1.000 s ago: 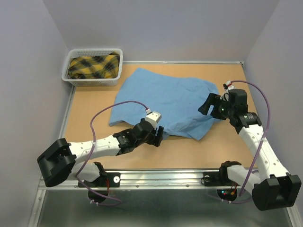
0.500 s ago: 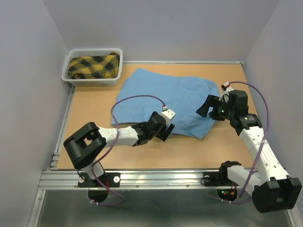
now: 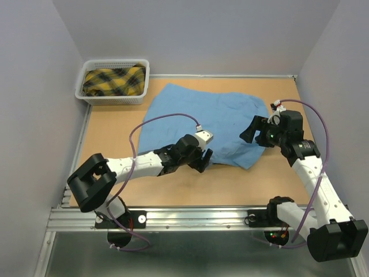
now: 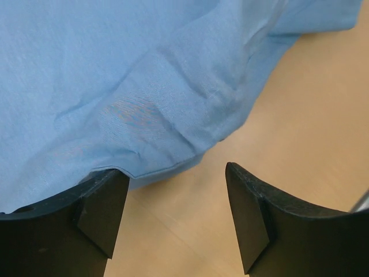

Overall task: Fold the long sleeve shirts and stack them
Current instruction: Flatten the shirt out

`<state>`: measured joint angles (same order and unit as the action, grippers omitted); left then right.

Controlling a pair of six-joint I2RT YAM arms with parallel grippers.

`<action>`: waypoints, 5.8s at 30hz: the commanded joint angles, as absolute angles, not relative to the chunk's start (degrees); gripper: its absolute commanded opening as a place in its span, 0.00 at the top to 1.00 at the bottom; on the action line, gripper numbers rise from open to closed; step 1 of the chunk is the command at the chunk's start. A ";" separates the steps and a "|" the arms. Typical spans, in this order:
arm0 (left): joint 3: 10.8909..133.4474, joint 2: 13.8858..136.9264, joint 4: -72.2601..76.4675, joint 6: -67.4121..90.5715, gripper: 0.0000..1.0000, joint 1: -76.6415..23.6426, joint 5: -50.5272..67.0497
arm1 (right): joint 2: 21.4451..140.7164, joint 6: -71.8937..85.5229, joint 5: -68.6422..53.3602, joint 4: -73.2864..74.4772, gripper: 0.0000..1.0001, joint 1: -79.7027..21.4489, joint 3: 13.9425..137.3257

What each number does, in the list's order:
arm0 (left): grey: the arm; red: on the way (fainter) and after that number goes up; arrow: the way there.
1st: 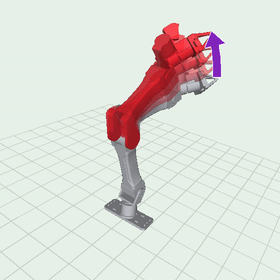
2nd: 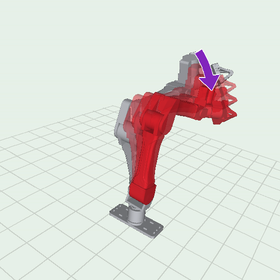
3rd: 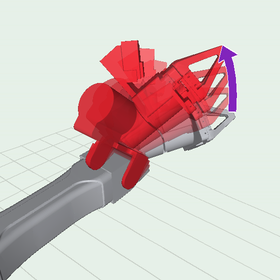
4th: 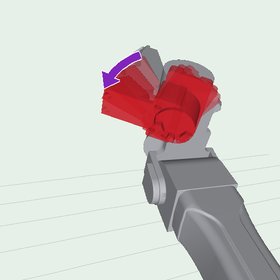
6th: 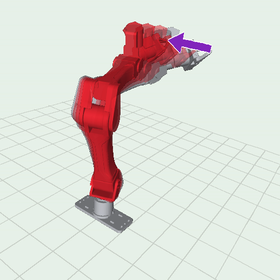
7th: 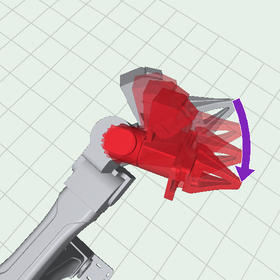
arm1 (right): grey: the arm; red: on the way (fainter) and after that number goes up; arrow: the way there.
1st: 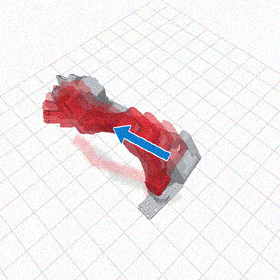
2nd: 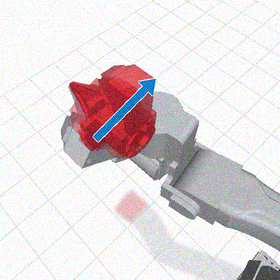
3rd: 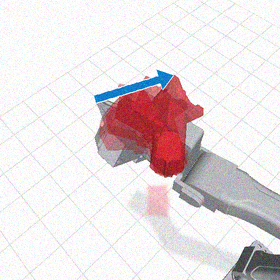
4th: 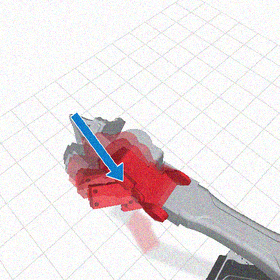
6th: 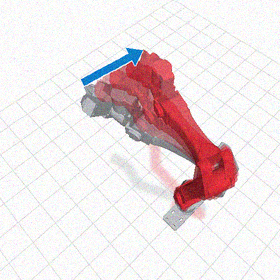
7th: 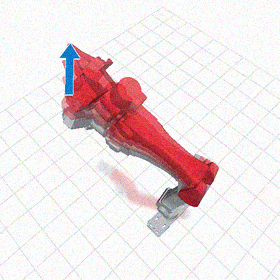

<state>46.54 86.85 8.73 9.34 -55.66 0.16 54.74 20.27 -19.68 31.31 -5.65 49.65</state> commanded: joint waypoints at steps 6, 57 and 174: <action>47.02 88.41 9.49 9.85 0.24 -56.25 0.44 | 54.23 19.42 -19.34 30.15 0.15 -5.71 49.83; 51.68 97.64 6.16 12.48 0.33 -55.02 -4.84 | 51.15 19.51 -19.16 30.41 0.14 -5.71 48.08; 86.82 108.08 -21.88 17.40 0.02 -26.54 -3.43 | 95.76 14.79 0.45 23.82 0.14 -4.75 78.38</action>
<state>78.94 103.48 -21.47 18.44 -27.29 -1.63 89.62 22.50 3.07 26.44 -5.54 69.80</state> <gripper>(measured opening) 0.981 0.860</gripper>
